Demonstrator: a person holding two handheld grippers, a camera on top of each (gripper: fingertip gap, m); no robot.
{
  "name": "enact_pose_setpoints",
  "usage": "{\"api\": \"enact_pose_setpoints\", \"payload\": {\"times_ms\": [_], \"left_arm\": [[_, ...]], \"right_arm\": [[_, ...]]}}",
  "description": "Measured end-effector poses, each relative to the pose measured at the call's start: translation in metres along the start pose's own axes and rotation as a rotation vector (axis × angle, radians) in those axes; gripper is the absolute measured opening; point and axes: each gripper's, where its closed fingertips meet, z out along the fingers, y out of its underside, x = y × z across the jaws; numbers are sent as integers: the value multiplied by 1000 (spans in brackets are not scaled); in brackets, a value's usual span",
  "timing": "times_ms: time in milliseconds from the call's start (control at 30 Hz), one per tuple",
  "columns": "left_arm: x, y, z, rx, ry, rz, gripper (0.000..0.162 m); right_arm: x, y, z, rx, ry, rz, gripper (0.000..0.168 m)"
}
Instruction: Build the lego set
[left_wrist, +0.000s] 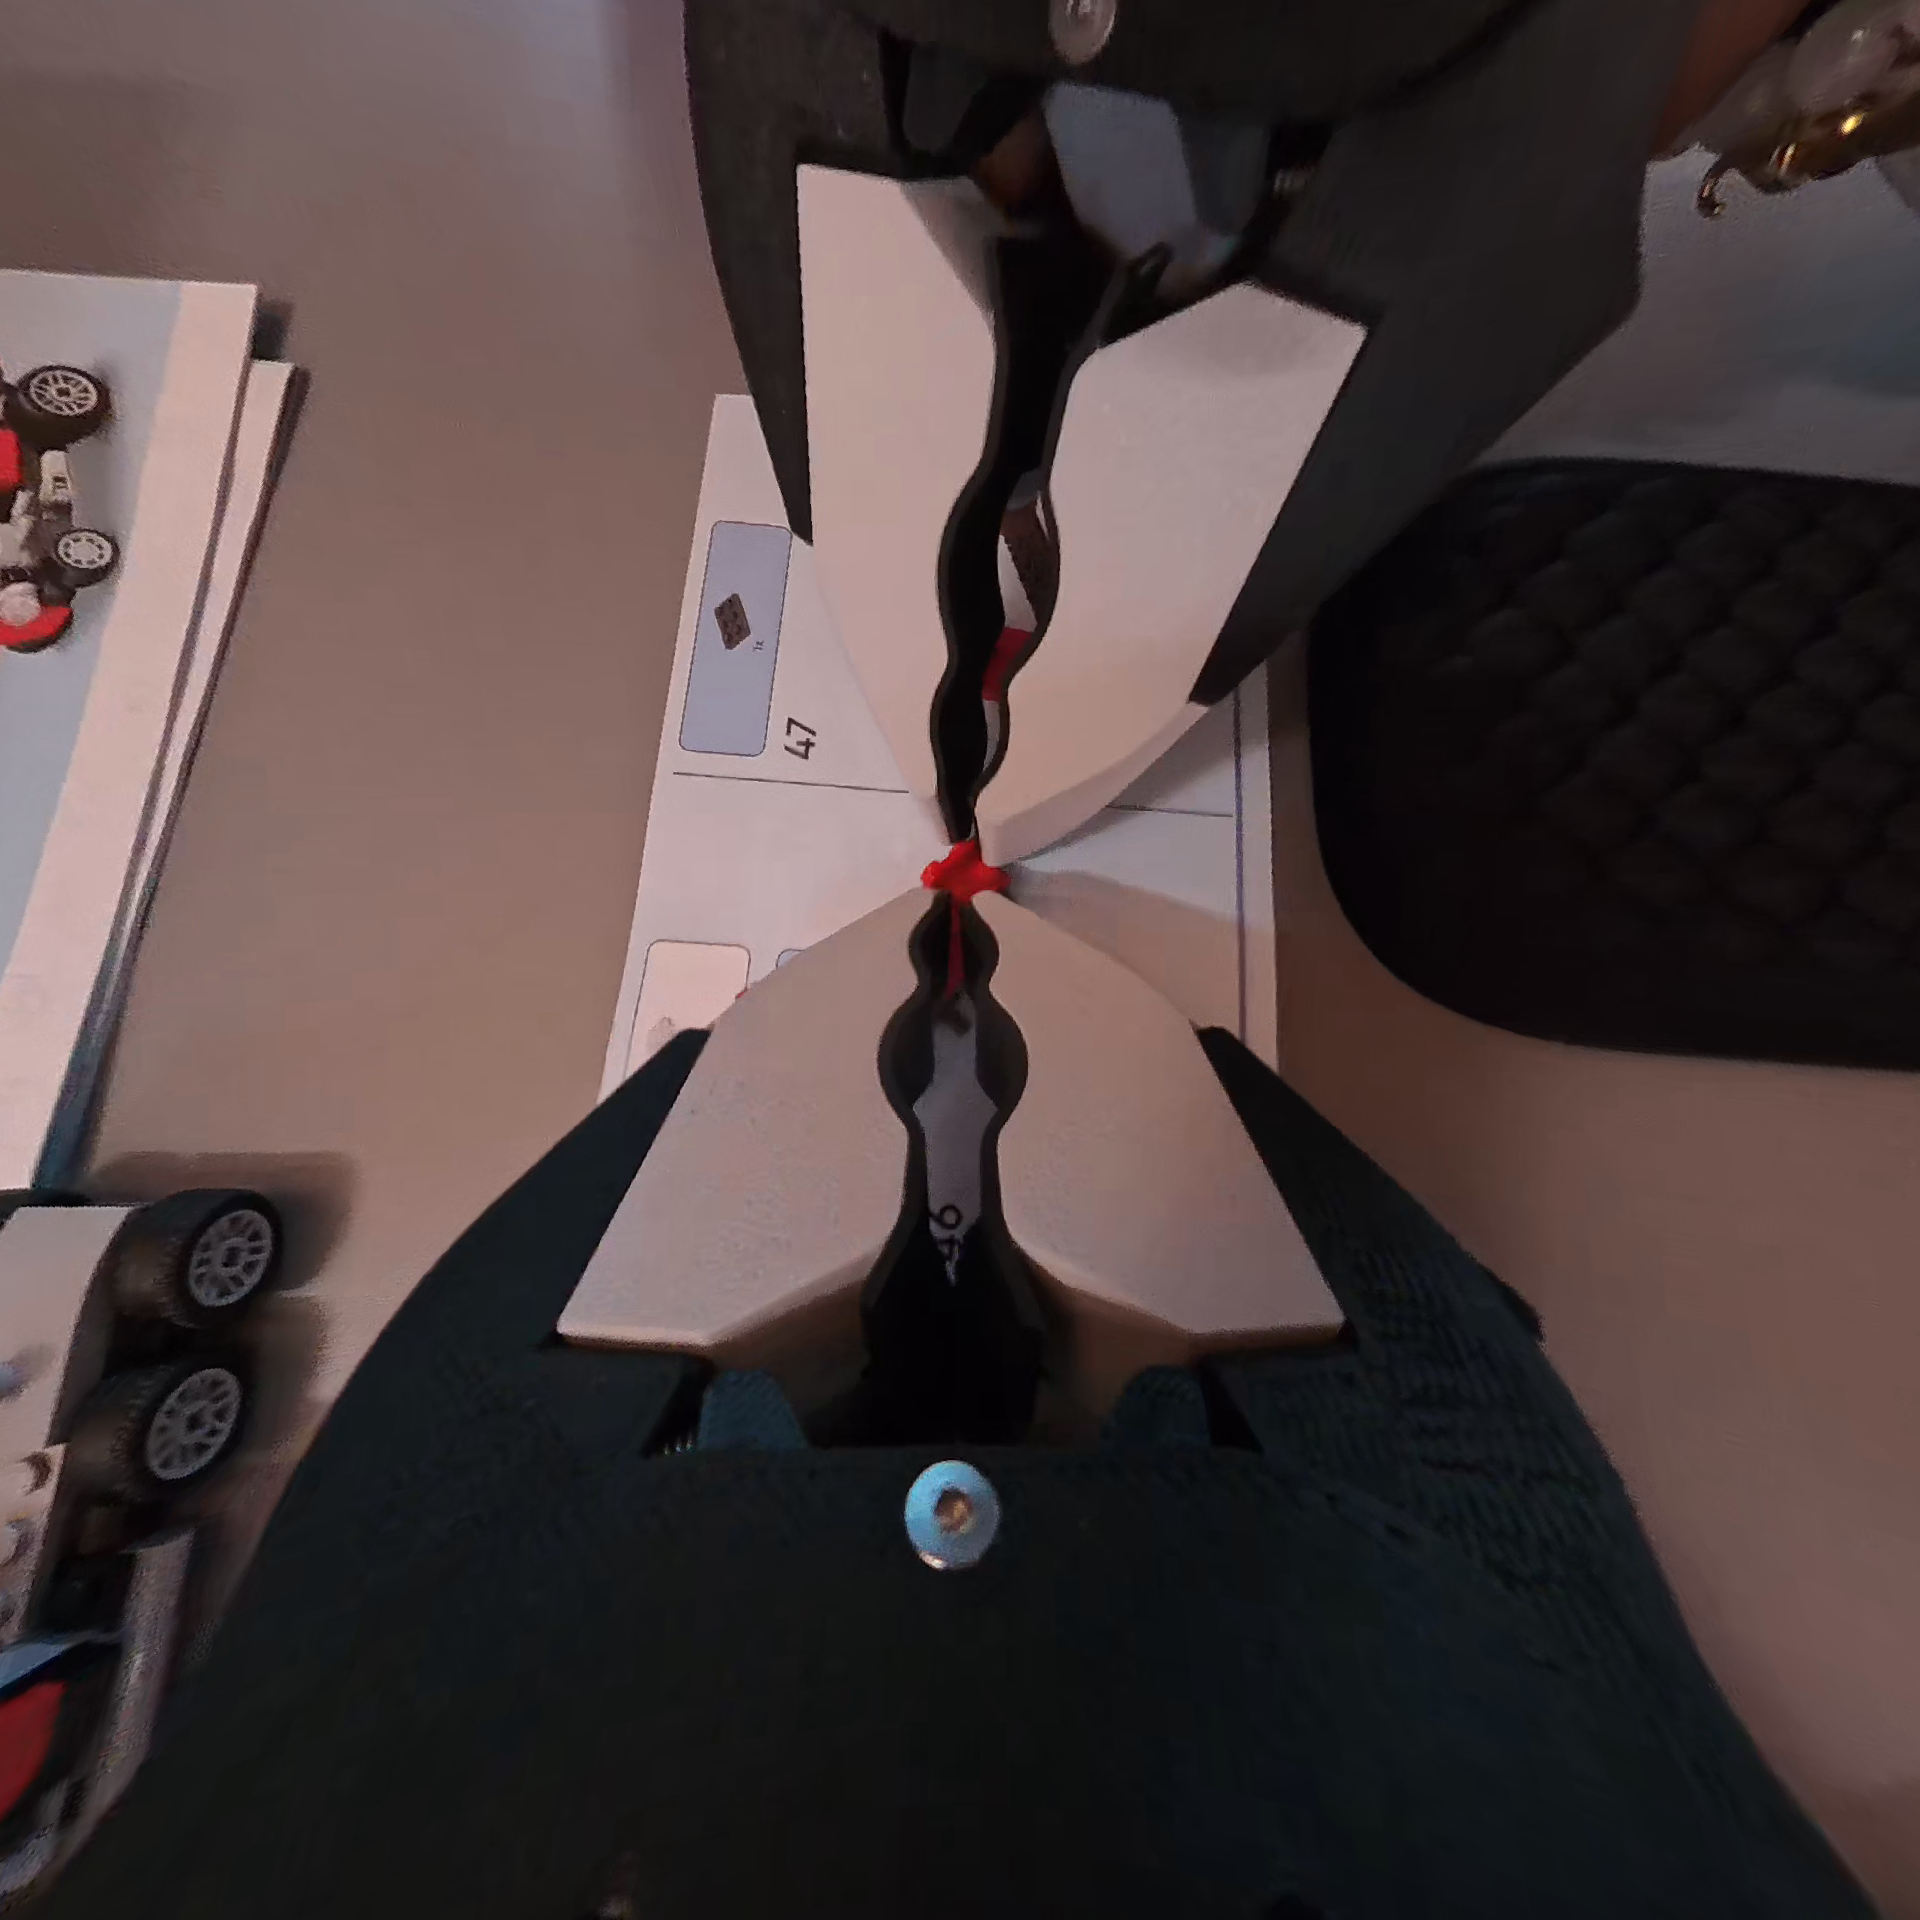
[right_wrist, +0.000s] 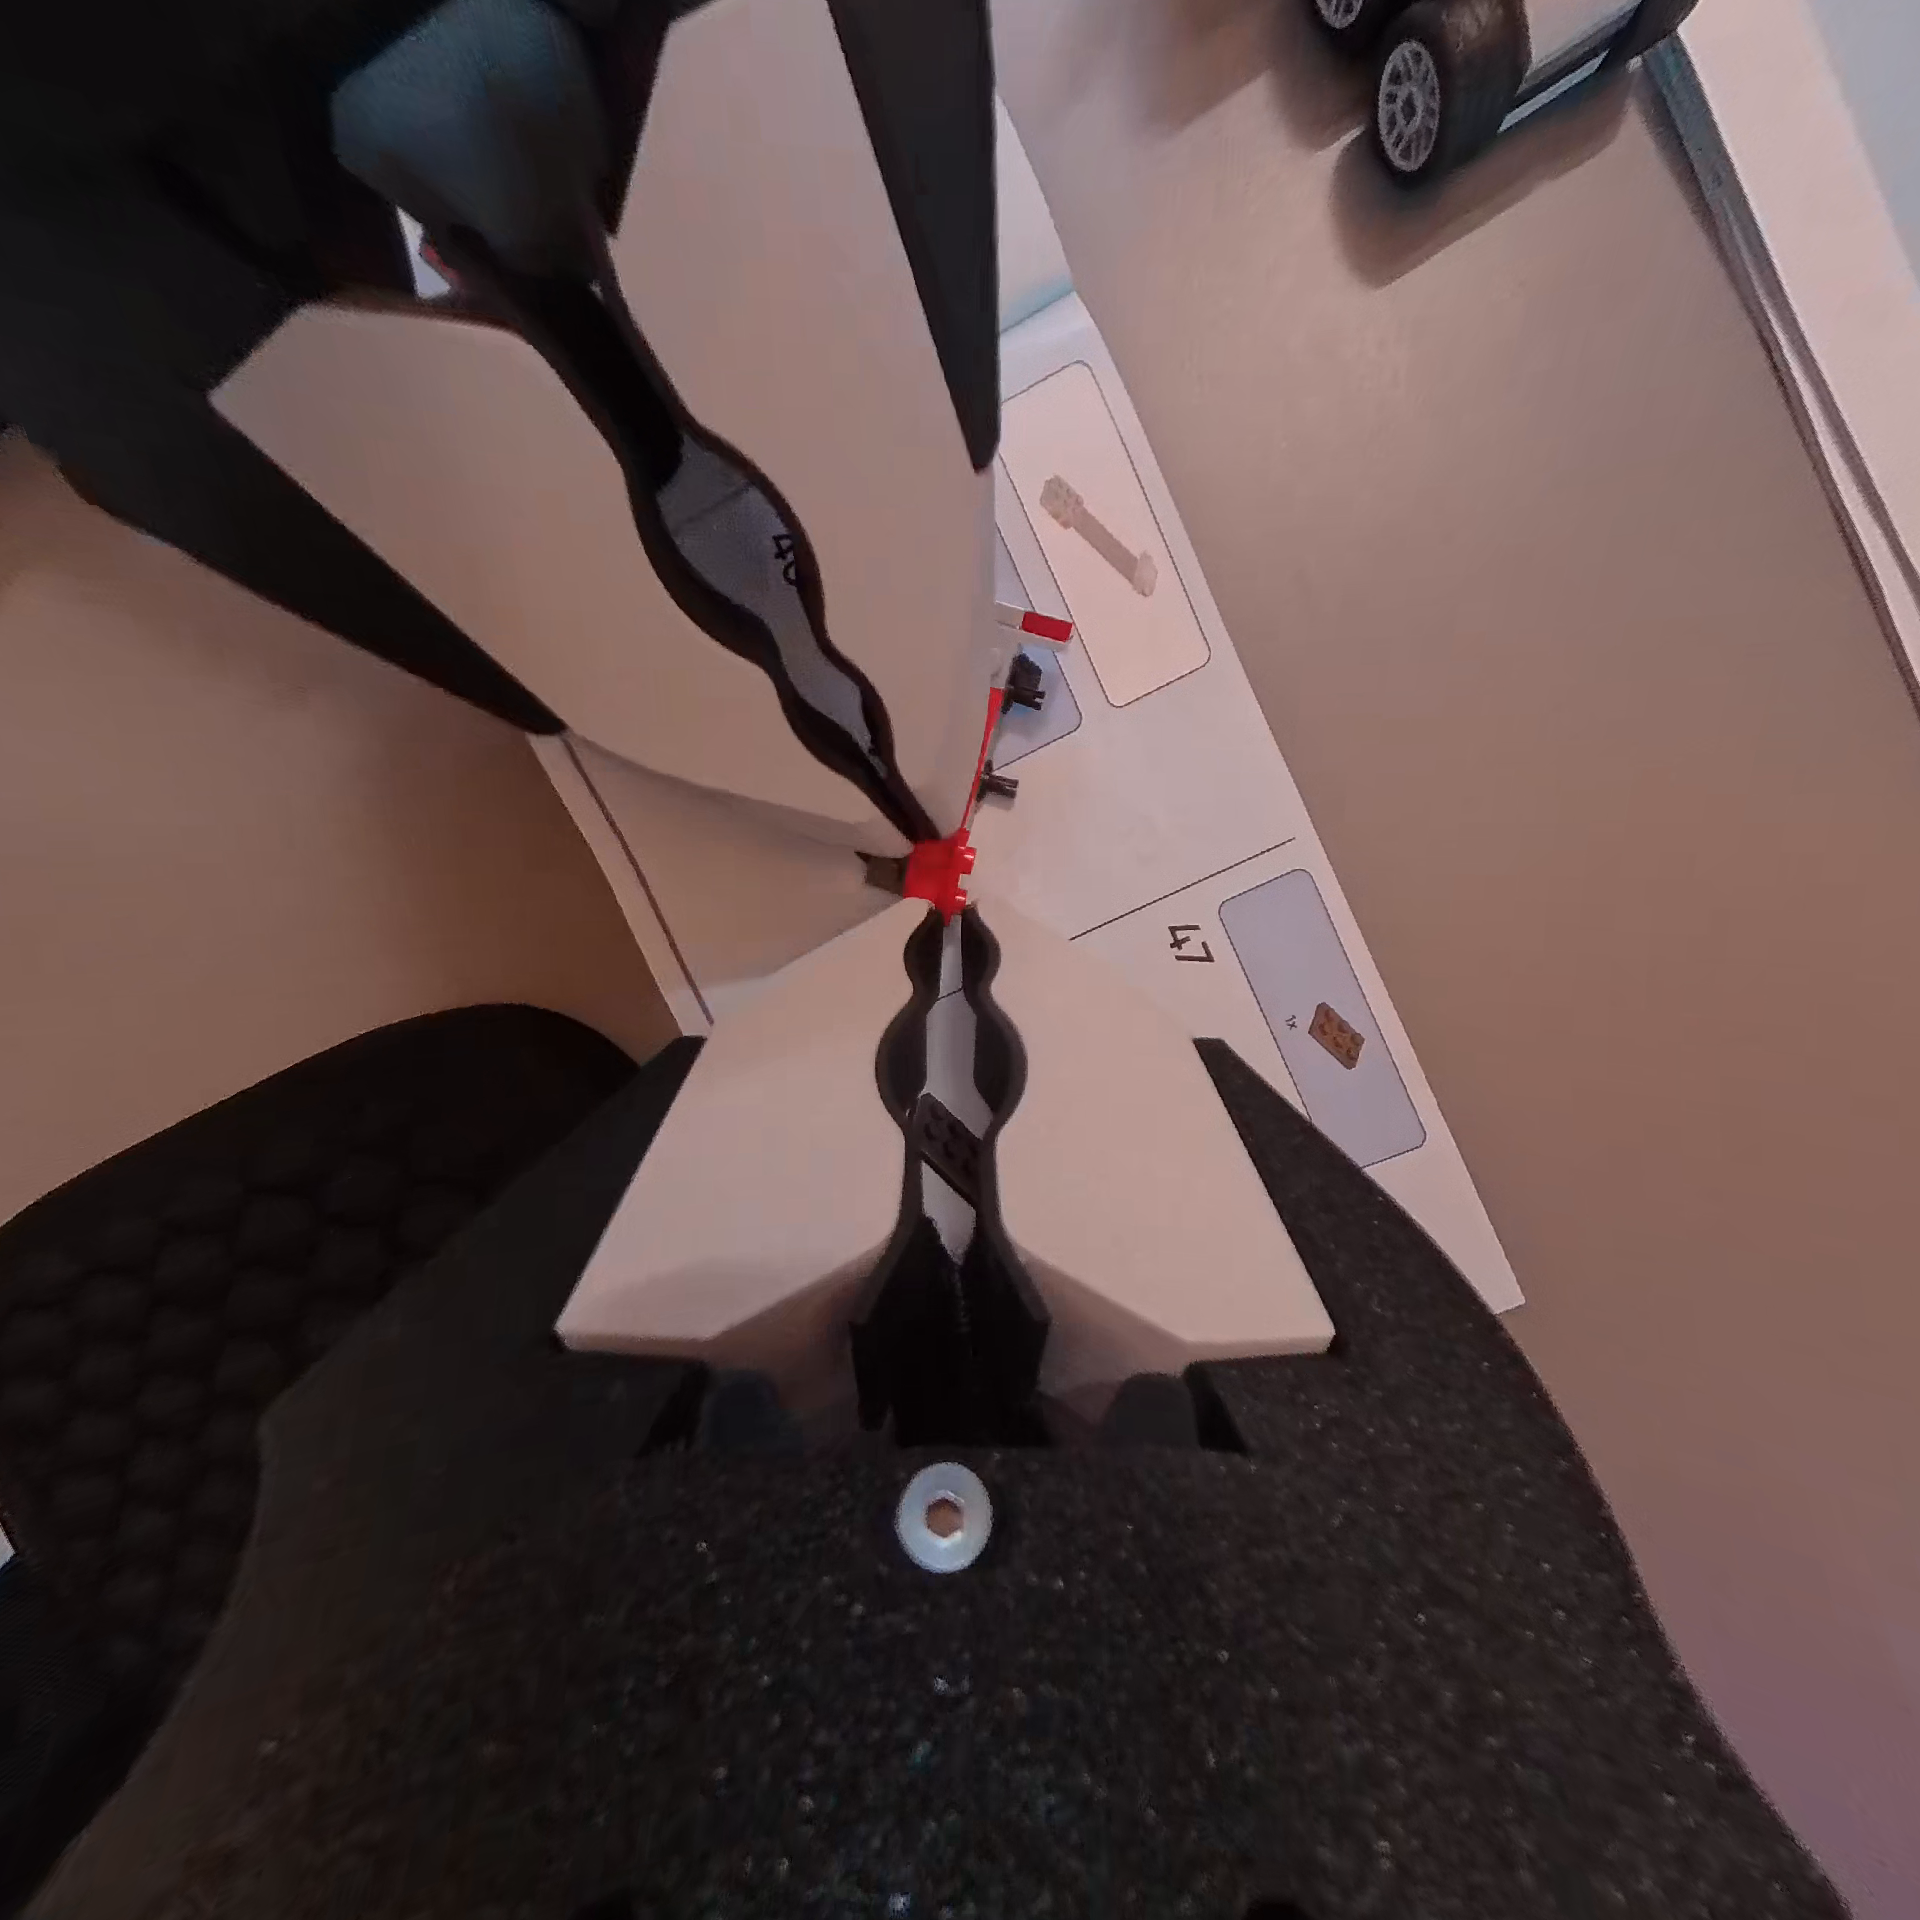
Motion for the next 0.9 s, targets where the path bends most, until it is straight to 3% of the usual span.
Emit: {"api": "enact_pose_setpoints", "payload": {"times_ms": [600,900], "left_arm": [[0,2,2,-109,-95,81,0],[0,2,2,-122,-115,103,0]], "right_arm": [[0,-1,0,-1,10,-24,4],[2,-5,-4,123,-44,76,7]]}}
